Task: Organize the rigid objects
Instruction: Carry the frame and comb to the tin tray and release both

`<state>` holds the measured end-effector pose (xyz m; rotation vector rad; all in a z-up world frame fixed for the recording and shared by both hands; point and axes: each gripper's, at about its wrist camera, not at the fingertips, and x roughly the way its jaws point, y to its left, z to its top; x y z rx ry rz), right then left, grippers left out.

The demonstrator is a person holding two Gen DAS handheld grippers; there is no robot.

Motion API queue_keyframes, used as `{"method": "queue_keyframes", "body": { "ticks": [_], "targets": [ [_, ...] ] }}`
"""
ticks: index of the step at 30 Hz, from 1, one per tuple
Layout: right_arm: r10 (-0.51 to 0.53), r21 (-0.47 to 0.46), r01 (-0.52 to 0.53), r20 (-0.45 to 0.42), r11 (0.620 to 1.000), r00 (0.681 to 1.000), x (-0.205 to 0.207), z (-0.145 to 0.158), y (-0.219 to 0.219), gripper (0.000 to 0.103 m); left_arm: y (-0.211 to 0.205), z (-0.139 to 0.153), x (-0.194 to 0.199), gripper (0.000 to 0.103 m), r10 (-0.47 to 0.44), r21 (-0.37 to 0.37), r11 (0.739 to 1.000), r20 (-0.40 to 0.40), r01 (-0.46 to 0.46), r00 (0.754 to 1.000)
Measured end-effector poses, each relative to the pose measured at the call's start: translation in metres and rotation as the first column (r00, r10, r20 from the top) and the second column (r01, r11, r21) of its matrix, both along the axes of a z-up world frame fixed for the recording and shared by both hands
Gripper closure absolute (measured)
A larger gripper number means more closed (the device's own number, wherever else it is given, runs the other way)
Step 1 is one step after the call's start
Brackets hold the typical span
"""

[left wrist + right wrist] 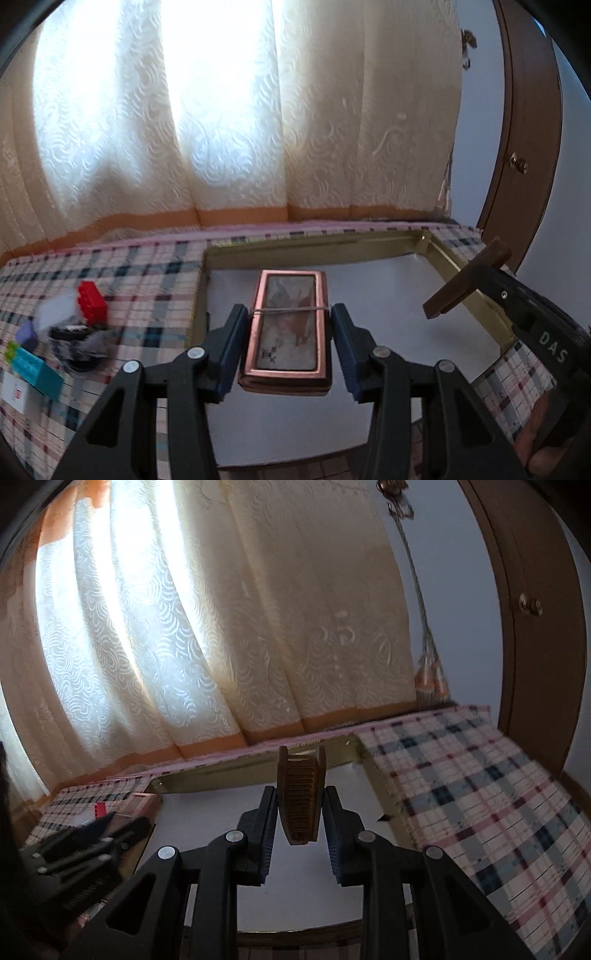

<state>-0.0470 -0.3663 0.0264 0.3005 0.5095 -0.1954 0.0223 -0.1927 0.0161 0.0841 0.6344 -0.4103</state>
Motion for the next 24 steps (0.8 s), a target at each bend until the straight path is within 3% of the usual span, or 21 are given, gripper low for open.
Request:
{"method": "queue_keyframes", "body": {
  "ticks": [7,16,19,21,22,23,24],
  "targets": [
    [0.044,-0.010,-0.045,-0.038,0.999,0.998,0.011,-0.007,0.016,0.076,0.000,-0.006,0.004,0.057,0.032,0.049,0.998,0.038,-0.034,0.999],
    [0.145,-0.040,-0.148,-0.080,0.988,0.986,0.009,-0.013,0.043,0.075,-0.003,-0.022,0.012,0.057,0.043,0.108,0.993,0.013,-0.044,0.999],
    [0.205,0.017,-0.204,-0.095,0.979,0.974,0.007,-0.015,0.047,0.074,-0.001,-0.023,0.014,0.057,0.057,0.109,0.992,0.004,-0.057,0.998],
    [0.228,0.053,-0.224,-0.099,0.973,0.969,0.006,-0.016,0.050,0.063,0.002,-0.024,0.014,0.056,0.058,0.108,0.993,-0.003,-0.058,0.998],
    [0.220,0.051,-0.216,-0.098,0.975,0.971,0.005,-0.015,0.051,0.045,0.003,-0.023,0.013,0.050,0.056,0.103,0.993,-0.001,-0.055,0.998],
    [0.197,0.038,-0.194,-0.090,0.980,0.976,0.002,-0.014,0.052,0.036,0.005,-0.021,0.012,0.033,0.061,0.099,0.993,0.001,-0.061,0.998],
    [0.165,0.015,-0.165,-0.062,0.986,0.984,-0.003,-0.010,0.052,0.032,0.007,-0.019,0.010,0.028,0.062,0.089,0.994,0.006,-0.062,0.998]
  ]
}}
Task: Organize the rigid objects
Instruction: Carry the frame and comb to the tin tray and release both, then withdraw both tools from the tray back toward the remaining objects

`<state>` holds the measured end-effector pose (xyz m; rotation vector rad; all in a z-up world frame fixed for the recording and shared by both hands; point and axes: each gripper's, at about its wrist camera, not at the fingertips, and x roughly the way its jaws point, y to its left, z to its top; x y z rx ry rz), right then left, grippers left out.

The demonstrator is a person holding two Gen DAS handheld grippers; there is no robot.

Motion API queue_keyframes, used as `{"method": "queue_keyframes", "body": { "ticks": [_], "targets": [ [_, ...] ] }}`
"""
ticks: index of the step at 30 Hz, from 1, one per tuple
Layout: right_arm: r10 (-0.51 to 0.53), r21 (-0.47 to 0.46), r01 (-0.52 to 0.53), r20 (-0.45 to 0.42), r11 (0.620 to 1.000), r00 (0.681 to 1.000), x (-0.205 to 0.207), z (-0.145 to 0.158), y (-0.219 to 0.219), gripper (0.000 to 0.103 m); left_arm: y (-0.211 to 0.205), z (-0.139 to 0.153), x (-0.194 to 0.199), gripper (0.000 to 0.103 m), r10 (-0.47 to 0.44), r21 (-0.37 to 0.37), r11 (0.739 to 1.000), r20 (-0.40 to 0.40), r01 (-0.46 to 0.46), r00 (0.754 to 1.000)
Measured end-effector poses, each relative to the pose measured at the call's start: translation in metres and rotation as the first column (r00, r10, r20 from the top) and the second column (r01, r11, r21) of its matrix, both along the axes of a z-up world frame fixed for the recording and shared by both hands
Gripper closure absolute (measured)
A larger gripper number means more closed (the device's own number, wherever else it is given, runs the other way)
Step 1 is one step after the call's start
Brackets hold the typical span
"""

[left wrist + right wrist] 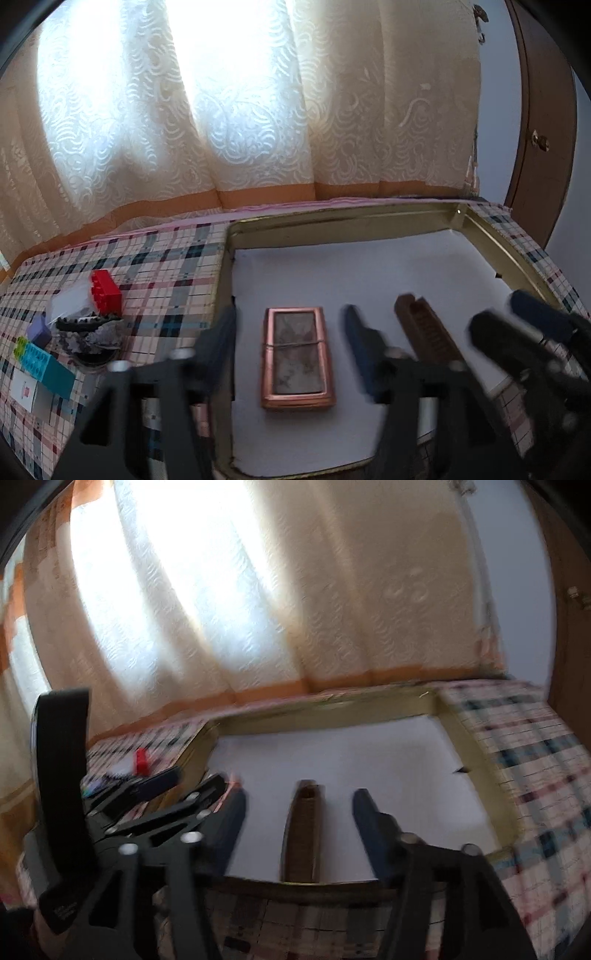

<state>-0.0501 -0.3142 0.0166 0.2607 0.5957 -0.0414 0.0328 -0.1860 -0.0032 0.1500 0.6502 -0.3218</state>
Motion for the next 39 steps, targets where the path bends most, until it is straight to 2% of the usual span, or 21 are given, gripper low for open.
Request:
{"method": "queue_keyframes", "body": {
  "ticks": [2,4,9,15,20,30,39],
  "targets": [
    [-0.033,-0.007,0.034,0.062,0.999,0.998,-0.008,0.008,-0.003,0.025,0.001,0.006,-0.006,0.006,-0.008,-0.024,1.000,0.026,0.009,1.000],
    [-0.077,0.003,0.077,0.122,0.997,0.989,-0.016,0.013,-0.008,0.022,0.002,0.013,-0.017,0.001,0.000,-0.023,1.000,0.097,0.002,0.995],
    [-0.141,-0.043,0.148,0.137,0.988,0.980,-0.014,0.012,-0.010,0.022,0.001,0.024,-0.037,0.001,-0.012,0.006,1.000,0.228,0.010,0.974],
    [-0.186,-0.140,0.216,0.199,0.966,0.962,-0.020,0.016,-0.005,0.022,0.011,0.022,-0.035,0.001,0.021,-0.022,1.000,0.211,-0.017,0.977],
    [-0.214,-0.187,0.260,0.234,0.947,0.948,-0.023,0.017,-0.002,0.022,0.019,0.021,-0.034,0.001,0.045,-0.037,0.999,0.213,-0.038,0.976],
    [-0.248,-0.205,0.312,0.284,0.928,0.926,-0.028,0.021,0.002,0.022,0.034,0.016,-0.038,0.001,0.048,-0.015,0.999,0.222,-0.046,0.974],
    [-0.271,-0.219,0.351,0.326,0.910,0.906,-0.034,0.024,0.013,0.022,0.071,0.015,-0.038,0.001,0.078,-0.028,0.997,0.217,-0.074,0.973]
  ]
}}
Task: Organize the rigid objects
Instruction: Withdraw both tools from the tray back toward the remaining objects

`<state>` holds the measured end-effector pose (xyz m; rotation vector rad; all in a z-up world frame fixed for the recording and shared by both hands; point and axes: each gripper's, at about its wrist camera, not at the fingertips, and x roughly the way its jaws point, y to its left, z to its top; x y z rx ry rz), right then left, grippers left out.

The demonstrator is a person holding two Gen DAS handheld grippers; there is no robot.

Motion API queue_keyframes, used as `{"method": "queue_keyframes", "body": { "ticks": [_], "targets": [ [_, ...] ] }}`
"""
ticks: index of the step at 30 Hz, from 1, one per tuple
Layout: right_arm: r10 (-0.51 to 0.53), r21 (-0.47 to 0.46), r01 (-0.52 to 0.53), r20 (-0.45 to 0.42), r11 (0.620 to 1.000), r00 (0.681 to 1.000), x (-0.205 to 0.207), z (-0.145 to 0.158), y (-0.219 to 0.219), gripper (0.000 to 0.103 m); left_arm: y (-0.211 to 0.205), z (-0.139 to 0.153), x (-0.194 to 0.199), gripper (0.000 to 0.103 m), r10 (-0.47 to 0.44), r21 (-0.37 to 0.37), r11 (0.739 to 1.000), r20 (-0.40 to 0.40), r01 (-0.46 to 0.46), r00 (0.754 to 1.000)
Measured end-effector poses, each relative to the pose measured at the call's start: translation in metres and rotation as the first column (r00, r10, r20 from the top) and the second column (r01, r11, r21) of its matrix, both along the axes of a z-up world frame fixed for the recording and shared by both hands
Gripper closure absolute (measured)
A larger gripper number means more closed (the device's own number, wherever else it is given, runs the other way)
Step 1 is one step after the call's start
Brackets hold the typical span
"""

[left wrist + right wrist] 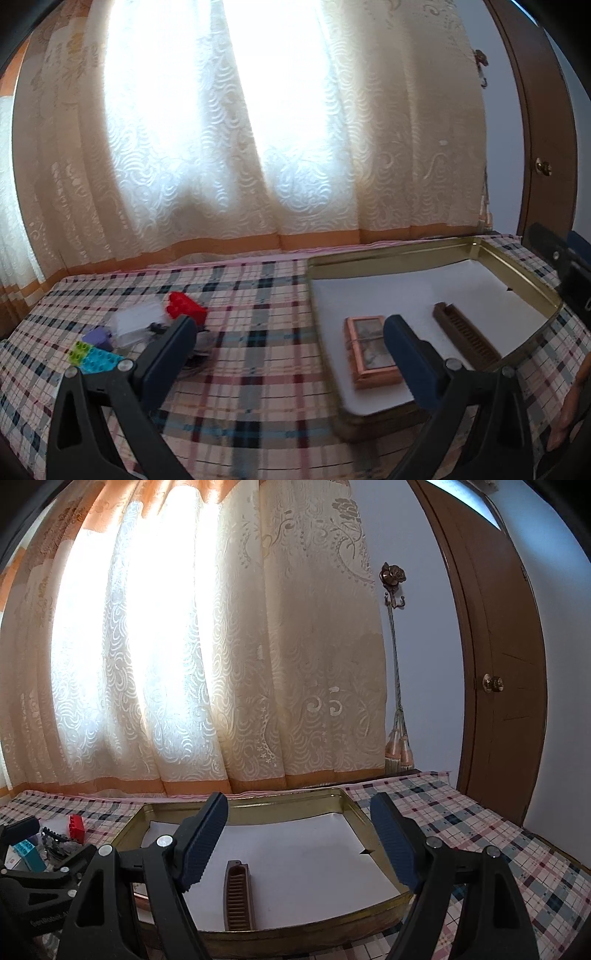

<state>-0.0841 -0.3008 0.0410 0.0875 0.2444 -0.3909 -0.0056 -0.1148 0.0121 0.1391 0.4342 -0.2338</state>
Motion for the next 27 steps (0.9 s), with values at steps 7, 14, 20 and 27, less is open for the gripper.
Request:
{"method": "queue_keyframes", "body": {
  "ticks": [7,14,20,27],
  "targets": [
    [0.031,-0.006,-0.031,-0.017,1.000,0.999,0.005,-0.001,0.017,0.022,0.032,-0.002,0.008,0.001,0.040,0.000,0.999,-0.032,-0.040,0.999],
    [0.062,-0.008,-0.062,-0.028,0.998,0.998,0.009,-0.002,0.040,0.022,0.069,-0.006,0.020,0.001,0.096,0.003,0.995,-0.065,-0.096,0.993],
    [0.138,0.083,-0.134,-0.044,0.988,0.990,0.018,-0.006,0.066,0.022,0.104,-0.011,0.031,0.001,0.143,0.003,0.990,-0.111,-0.144,0.983],
    [0.244,0.090,-0.238,-0.063,0.967,0.968,0.030,-0.009,0.118,0.022,0.149,-0.016,0.038,0.001,0.193,0.030,0.981,-0.143,-0.190,0.971]
  ]
}}
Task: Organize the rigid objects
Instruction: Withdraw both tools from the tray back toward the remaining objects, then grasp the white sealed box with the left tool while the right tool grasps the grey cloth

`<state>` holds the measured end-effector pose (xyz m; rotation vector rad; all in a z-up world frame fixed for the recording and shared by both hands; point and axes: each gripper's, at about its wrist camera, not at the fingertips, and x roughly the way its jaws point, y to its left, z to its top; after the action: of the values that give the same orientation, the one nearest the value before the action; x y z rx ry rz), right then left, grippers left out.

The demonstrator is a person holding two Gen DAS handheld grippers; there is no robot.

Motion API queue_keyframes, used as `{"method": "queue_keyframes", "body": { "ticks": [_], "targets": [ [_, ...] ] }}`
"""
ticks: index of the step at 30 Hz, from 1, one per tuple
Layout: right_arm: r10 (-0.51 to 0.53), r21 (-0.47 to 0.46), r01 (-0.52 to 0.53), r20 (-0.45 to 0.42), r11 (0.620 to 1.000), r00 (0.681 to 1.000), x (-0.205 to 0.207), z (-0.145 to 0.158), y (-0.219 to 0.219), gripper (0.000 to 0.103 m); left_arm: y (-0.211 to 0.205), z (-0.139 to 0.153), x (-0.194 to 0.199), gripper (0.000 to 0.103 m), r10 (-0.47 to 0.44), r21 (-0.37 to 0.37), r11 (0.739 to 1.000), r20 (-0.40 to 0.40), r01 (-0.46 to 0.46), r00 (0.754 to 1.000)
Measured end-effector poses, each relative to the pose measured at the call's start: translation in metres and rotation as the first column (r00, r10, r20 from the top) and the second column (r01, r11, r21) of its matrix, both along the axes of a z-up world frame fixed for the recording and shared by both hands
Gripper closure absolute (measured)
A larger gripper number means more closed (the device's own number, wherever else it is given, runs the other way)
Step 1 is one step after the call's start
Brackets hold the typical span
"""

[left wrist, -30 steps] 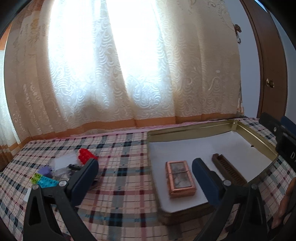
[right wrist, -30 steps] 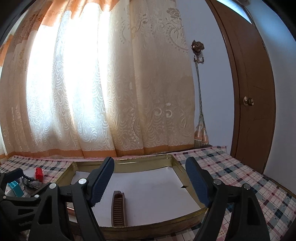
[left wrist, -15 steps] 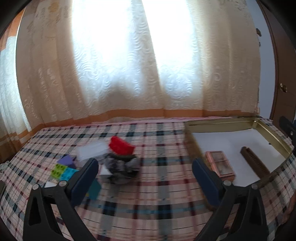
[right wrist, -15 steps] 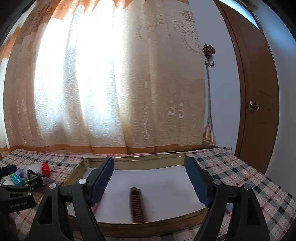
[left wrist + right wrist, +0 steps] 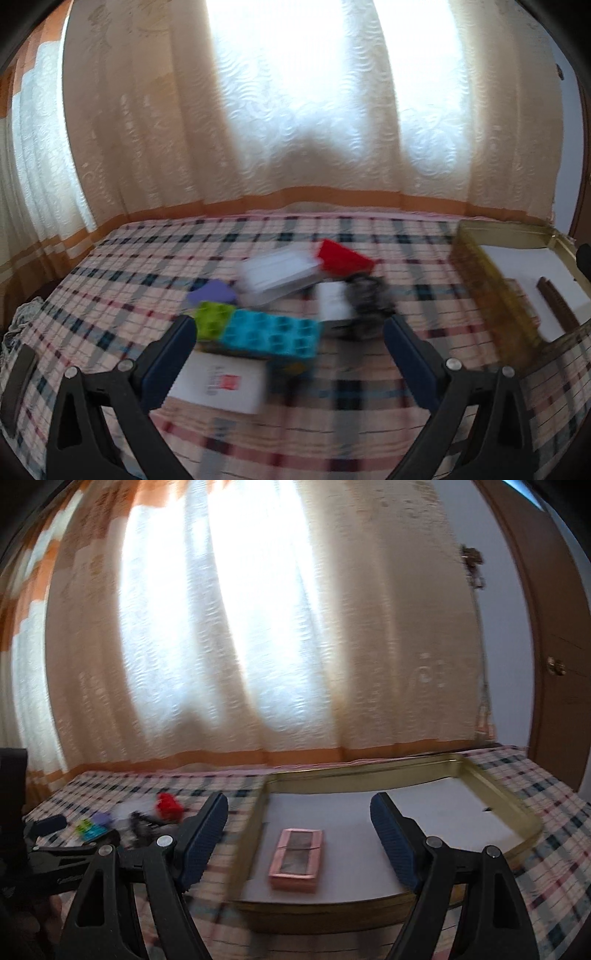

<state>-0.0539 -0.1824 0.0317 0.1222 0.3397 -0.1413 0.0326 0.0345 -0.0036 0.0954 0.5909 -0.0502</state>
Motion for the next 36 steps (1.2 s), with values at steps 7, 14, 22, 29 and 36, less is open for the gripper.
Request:
{"method": "queue_keyframes", "body": {
  "ticks": [7,14,22,29,36],
  "targets": [
    [0.096,-0.018,-0.097,-0.027,0.995,0.995,0.013,-0.002,0.048,0.022,0.047,-0.010,0.009,0.001,0.057,-0.026,0.998,-0.089,-0.060,0.994],
    [0.157,-0.001,-0.157,-0.073,0.988,0.985,0.029,-0.006,0.080,0.022,0.063,-0.023,0.018,0.001,0.087,-0.019,0.996,-0.171,-0.092,0.981],
    [0.190,-0.003,-0.192,-0.146,0.981,0.971,0.043,-0.012,0.097,0.022,0.074,-0.029,0.021,0.000,0.066,-0.067,0.994,-0.226,-0.083,0.972],
    [0.204,0.048,-0.199,-0.158,0.979,0.966,0.046,-0.014,0.090,0.022,0.071,-0.035,0.024,0.001,0.053,-0.045,0.997,-0.277,-0.068,0.959],
    [0.216,0.087,-0.202,-0.198,0.975,0.956,0.053,-0.018,0.086,0.022,0.082,-0.043,0.028,0.022,0.086,-0.068,0.991,-0.323,-0.114,0.942]
  ]
}}
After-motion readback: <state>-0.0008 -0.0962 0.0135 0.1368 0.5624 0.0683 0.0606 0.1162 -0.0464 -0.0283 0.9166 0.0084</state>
